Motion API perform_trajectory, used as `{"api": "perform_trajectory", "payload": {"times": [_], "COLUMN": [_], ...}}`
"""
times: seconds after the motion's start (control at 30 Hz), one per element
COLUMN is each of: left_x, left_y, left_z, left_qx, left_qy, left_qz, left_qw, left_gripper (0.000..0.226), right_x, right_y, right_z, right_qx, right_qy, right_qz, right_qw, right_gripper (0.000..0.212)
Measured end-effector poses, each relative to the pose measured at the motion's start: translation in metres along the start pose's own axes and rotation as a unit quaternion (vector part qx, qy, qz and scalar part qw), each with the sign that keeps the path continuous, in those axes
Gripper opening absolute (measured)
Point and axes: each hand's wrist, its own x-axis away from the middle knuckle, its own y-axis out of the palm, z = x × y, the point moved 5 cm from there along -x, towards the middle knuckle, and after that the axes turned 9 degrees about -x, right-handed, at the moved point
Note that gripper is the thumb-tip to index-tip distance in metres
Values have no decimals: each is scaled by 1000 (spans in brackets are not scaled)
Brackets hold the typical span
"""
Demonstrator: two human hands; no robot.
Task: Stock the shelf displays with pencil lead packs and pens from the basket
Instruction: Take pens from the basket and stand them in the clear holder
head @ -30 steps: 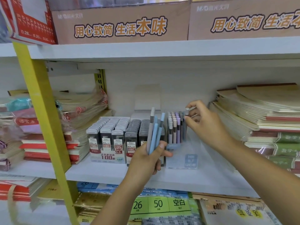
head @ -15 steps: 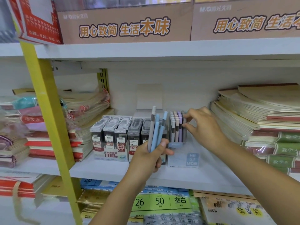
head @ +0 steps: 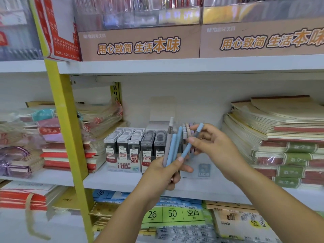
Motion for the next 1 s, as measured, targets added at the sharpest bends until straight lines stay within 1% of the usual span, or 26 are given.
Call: {"api": "perform_trajectory", "payload": {"times": [0.1, 0.2, 0.23, 0.3, 0.33, 0.37, 0.43, 0.5, 0.53, 0.6, 0.67, 0.77, 0.9, 1.0], "left_x": [2, 0, -1, -4, -5, -7, -10, -13, -14, -17, -20, -24, -28, -28], "left_y": [-4, -3, -2, -5, -8, -12, -19, -23, -24, -23, -23, -22, -22, -21], "left_z": [-1, -3, -3, -6, -8, -10, -15, -19, -21, -22, -23, -24, -27, -27], "left_qx": [-4, -6, -9, -16, -20, -24, -30, -34, -34, -28, -20, 1, 8, -4], "left_qy": [-2, -2, -3, -5, -7, -10, -17, -23, -24, -25, -28, -29, -25, -8], "left_qz": [19, 30, 35, 55, 69, 83, 114, 130, 130, 123, 114, 95, 87, 83], "left_qw": [1000, 1000, 999, 998, 997, 996, 993, 991, 991, 992, 993, 995, 996, 997], "left_gripper": [19, 18, 17, 17, 18, 17, 17, 18, 21, 29, 30, 23, 20, 20], "right_x": [4, 5, 4, -3, -8, -14, -28, -43, -49, -57, -63, -69, -69, -72], "right_y": [-7, -12, -16, -34, -43, -51, -60, -62, -61, -57, -56, -55, -56, -55], "right_z": [0, -2, -4, -14, -20, -26, -30, -19, -11, 2, 13, 27, 38, 37], "right_qx": [-44, -47, -47, -41, -21, 13, 112, 217, 265, 348, 387, 433, 442, 443], "right_qy": [12, 5, -9, -63, -100, -132, -166, -156, -149, -151, -151, -142, -127, -126], "right_qz": [10, 1, 14, 78, 105, 116, 106, 86, 76, 55, 40, 21, 18, 26], "right_qw": [999, 999, 999, 994, 989, 984, 974, 960, 950, 924, 909, 890, 888, 887], "right_gripper": [28, 19, 17, 17, 21, 26, 32, 26, 21, 17, 16, 14, 15, 23]}}
